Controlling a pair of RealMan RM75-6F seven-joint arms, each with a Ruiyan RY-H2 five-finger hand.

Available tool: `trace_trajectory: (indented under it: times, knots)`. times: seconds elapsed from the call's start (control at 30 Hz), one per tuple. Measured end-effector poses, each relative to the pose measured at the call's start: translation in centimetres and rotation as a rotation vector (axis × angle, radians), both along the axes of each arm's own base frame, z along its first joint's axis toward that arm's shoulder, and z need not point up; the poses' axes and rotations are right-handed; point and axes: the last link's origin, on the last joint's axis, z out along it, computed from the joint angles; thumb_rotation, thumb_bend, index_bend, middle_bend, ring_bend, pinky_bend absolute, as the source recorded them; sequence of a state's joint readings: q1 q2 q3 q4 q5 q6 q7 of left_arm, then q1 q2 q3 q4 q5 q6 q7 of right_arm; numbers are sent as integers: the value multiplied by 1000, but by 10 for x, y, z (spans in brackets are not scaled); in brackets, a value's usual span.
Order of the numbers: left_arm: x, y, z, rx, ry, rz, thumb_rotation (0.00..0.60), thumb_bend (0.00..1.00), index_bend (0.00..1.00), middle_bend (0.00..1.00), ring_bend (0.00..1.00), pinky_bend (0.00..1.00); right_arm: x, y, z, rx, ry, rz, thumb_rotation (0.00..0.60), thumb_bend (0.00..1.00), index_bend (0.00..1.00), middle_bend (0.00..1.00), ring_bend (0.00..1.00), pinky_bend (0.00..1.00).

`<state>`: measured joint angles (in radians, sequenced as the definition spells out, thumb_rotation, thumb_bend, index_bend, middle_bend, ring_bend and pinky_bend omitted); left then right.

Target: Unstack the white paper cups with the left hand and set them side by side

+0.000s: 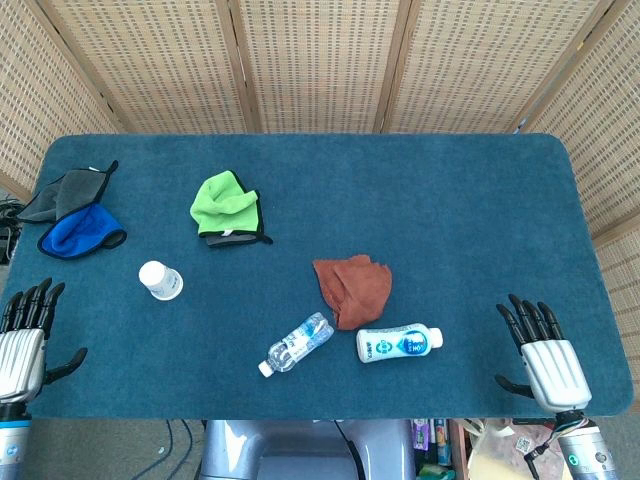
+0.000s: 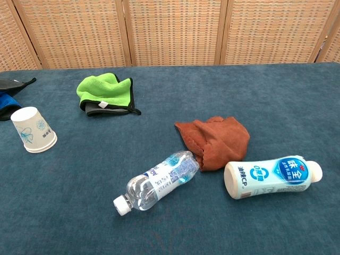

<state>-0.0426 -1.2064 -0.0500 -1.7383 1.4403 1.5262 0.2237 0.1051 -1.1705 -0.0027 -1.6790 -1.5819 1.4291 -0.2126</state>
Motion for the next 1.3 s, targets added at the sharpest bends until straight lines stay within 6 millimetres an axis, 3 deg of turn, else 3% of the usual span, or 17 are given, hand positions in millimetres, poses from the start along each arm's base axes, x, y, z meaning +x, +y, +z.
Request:
trace_trajectory:
  times: [1.0,1.3]
  knots:
    - [3,2,0,-2,-19,-9,600,239,0,0,0,0,0,1,1,-2,-3,-5,600,93,0,0,0,0]
    - [9,21,14,-4,-13,-14,600,239,37,0,0,0,0,1,-2,4,2,-4,600,93,0,0,0,0]
